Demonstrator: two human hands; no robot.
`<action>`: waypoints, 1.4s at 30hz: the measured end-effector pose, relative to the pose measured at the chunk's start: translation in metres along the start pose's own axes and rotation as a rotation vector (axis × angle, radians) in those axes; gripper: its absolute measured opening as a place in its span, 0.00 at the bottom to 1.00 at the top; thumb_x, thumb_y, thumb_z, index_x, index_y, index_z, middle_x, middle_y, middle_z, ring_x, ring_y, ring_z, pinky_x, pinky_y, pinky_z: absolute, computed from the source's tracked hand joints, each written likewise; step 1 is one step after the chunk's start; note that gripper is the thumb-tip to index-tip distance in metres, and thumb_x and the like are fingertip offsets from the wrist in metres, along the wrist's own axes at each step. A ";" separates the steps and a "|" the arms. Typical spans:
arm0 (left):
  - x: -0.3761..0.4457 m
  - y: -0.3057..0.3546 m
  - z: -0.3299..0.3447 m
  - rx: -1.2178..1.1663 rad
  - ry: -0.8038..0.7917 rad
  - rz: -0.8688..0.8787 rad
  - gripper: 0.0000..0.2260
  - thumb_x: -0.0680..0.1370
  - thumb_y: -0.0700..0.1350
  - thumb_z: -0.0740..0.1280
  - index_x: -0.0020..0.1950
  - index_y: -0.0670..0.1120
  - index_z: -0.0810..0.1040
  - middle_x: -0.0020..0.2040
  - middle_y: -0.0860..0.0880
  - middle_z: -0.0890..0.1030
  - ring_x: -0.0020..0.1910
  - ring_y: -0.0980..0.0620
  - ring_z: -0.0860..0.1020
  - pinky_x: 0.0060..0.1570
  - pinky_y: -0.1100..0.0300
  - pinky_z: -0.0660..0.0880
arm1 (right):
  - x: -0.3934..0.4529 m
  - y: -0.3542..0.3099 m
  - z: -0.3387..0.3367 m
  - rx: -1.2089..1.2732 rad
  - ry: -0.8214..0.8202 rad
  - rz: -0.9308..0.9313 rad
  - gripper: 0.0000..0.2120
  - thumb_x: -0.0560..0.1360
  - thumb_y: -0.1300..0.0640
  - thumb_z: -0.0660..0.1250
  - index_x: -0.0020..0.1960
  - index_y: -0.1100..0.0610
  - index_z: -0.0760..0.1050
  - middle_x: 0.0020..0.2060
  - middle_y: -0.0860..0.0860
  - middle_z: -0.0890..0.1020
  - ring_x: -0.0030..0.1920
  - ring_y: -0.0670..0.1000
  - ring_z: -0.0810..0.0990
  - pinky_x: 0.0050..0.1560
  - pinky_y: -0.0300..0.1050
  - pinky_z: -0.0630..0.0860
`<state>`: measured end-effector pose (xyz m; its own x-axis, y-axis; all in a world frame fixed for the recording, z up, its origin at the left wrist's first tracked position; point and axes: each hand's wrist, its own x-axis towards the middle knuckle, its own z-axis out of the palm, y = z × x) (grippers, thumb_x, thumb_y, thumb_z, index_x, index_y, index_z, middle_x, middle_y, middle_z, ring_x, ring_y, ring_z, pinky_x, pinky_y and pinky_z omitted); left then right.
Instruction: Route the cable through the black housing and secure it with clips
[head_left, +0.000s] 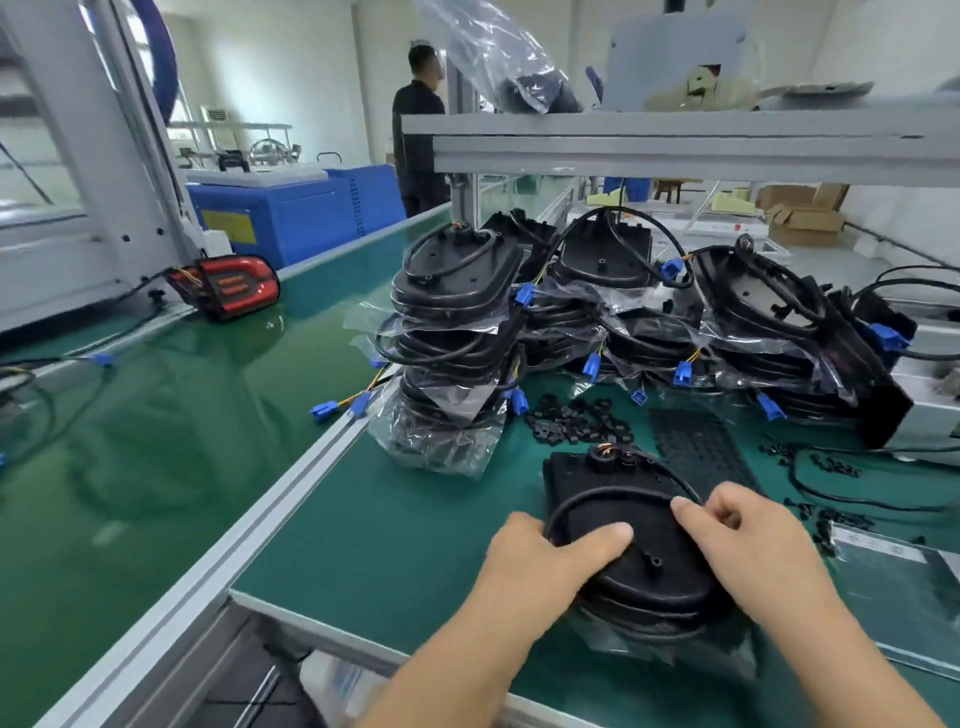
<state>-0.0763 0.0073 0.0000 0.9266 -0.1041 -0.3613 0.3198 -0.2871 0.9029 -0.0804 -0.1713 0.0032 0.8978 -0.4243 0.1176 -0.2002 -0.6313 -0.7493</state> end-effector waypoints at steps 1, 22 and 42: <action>-0.004 0.001 -0.002 -0.126 -0.013 -0.006 0.30 0.56 0.67 0.73 0.47 0.50 0.72 0.44 0.51 0.80 0.36 0.55 0.79 0.28 0.62 0.74 | -0.003 -0.003 -0.001 0.027 0.024 -0.009 0.19 0.72 0.46 0.67 0.30 0.57 0.68 0.25 0.52 0.74 0.29 0.55 0.73 0.31 0.47 0.66; -0.122 -0.126 -0.263 -0.466 1.047 -0.004 0.11 0.76 0.52 0.65 0.54 0.48 0.77 0.44 0.54 0.82 0.43 0.56 0.81 0.44 0.62 0.77 | -0.140 -0.223 0.247 0.422 -0.883 -0.434 0.13 0.76 0.62 0.63 0.57 0.49 0.77 0.52 0.46 0.82 0.56 0.43 0.79 0.57 0.41 0.74; -0.143 -0.167 -0.347 0.420 1.217 -0.565 0.29 0.78 0.62 0.48 0.58 0.40 0.75 0.56 0.40 0.75 0.51 0.41 0.75 0.47 0.54 0.68 | -0.202 -0.295 0.350 0.177 -0.846 -0.675 0.16 0.77 0.53 0.57 0.62 0.49 0.76 0.57 0.48 0.82 0.57 0.52 0.78 0.55 0.43 0.73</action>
<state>-0.1938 0.4008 -0.0177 0.3518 0.9357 -0.0271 0.8197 -0.2940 0.4916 -0.0651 0.3278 -0.0279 0.7938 0.5992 0.1044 0.4325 -0.4355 -0.7895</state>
